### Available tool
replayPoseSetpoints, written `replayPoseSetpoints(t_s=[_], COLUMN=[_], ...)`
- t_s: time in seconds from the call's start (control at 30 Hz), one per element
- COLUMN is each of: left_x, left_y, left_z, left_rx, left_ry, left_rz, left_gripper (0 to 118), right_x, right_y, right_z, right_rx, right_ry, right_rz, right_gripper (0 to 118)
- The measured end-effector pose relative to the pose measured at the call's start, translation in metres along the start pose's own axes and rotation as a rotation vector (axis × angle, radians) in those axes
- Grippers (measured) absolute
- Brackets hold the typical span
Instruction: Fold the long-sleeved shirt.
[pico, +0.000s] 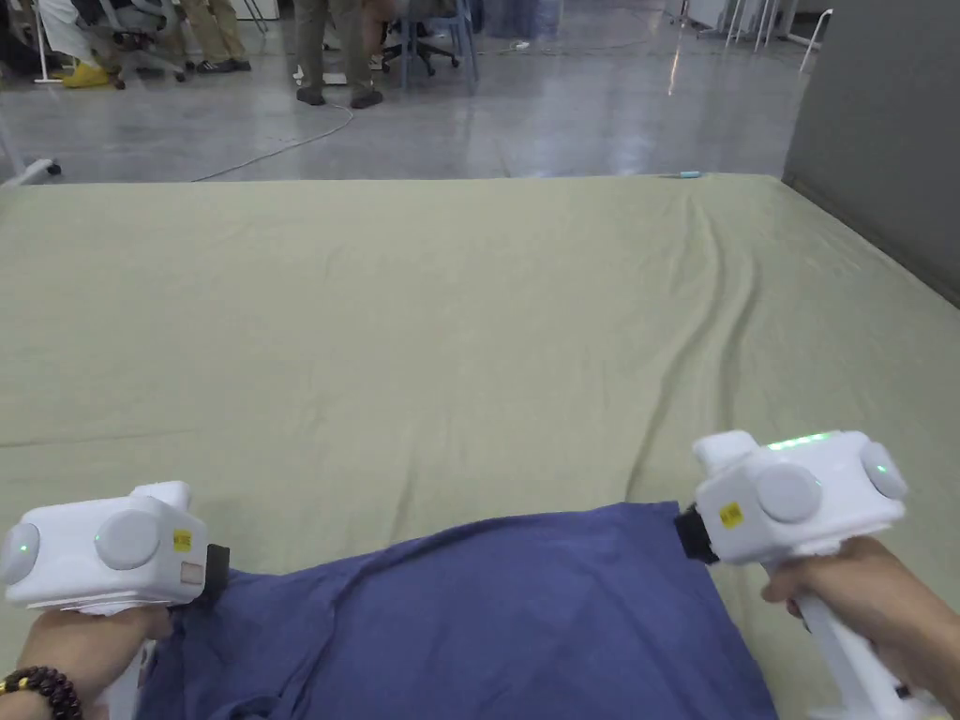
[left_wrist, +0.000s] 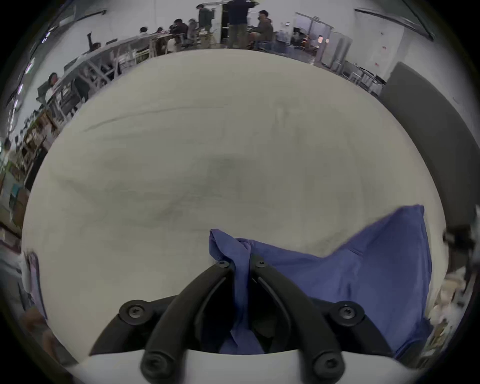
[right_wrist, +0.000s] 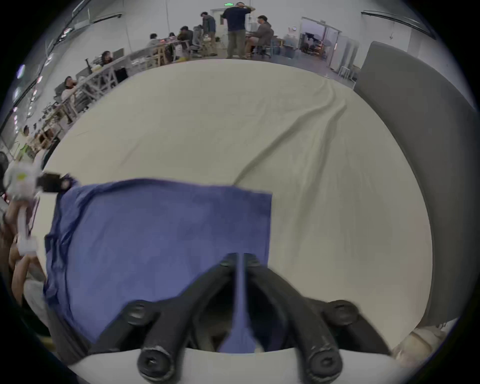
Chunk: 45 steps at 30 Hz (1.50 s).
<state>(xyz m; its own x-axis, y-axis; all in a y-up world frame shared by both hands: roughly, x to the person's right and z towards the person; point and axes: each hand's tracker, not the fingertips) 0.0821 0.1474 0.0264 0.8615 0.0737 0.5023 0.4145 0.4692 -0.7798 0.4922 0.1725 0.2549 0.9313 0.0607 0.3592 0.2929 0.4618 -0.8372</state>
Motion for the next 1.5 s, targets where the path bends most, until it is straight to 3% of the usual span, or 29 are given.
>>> replayPoseSetpoints(t_s=[0.03, 0.07, 0.2, 0.3, 0.4, 0.5, 0.53, 0.6, 0.73, 0.93, 1.17, 1.33, 1.5], left_x=[0.003, -0.002, -0.011, -0.014, -0.020, -0.022, -0.022, -0.021, -0.019, -0.019, -0.027, -0.027, -0.025], left_y=[-0.001, -0.002, -0.002, -0.003, -0.004, -0.005, -0.006, -0.009, -0.013, -0.035, -0.105, -0.163, -0.200], left_z=[0.004, 0.008, 0.016, 0.016, 0.014, 0.012, 0.010, 0.008, 0.025, 0.101, 0.183, 0.203, 0.180], left_rx=[0.003, 0.004, 0.002, -0.001, -0.004, -0.006, -0.004, 0.000, 0.021, 0.115, 0.139, 0.075, -0.077], left_ry=[-0.007, -0.005, -0.039, -0.048, -0.050, -0.044, -0.036, -0.033, -0.048, -0.098, -0.145, -0.143, -0.173], left_rz=[-0.020, -0.003, 0.029, 0.031, 0.038, 0.045, 0.049, 0.057, 0.071, 0.052, 0.030, 0.029, -0.013], left_gripper=[3, 3, 3, 3, 3, 3, 3, 3, 3, 3, 3, 3, 3], right_x=[0.003, 0.007, 0.016, 0.012, 0.010, 0.004, 0.001, -0.004, -0.004, 0.002, 0.005, 0.005, 0.000], right_y=[0.011, 0.023, 0.056, 0.064, 0.066, 0.067, 0.066, 0.063, 0.056, 0.031, -0.064, -0.146, -0.207], right_z=[-0.011, -0.025, -0.065, -0.087, -0.100, -0.097, -0.092, -0.084, -0.063, 0.036, 0.143, 0.163, 0.135], right_rx=[-0.003, -0.030, -0.112, -0.148, -0.196, -0.203, -0.200, -0.185, -0.157, 0.026, 0.130, 0.114, -0.036], right_ry=[-0.007, 0.006, -0.009, -0.034, -0.006, -0.038, -0.041, -0.048, -0.033, 0.025, 0.072, 0.100, 0.102], right_rz=[-0.018, -0.041, -0.129, -0.095, -0.111, -0.090, -0.086, -0.067, -0.058, -0.005, 0.032, 0.046, 0.062], right_gripper=[88, 92, 80, 58, 52, 50, 41, 2, 1, 1, 1, 1, 1])
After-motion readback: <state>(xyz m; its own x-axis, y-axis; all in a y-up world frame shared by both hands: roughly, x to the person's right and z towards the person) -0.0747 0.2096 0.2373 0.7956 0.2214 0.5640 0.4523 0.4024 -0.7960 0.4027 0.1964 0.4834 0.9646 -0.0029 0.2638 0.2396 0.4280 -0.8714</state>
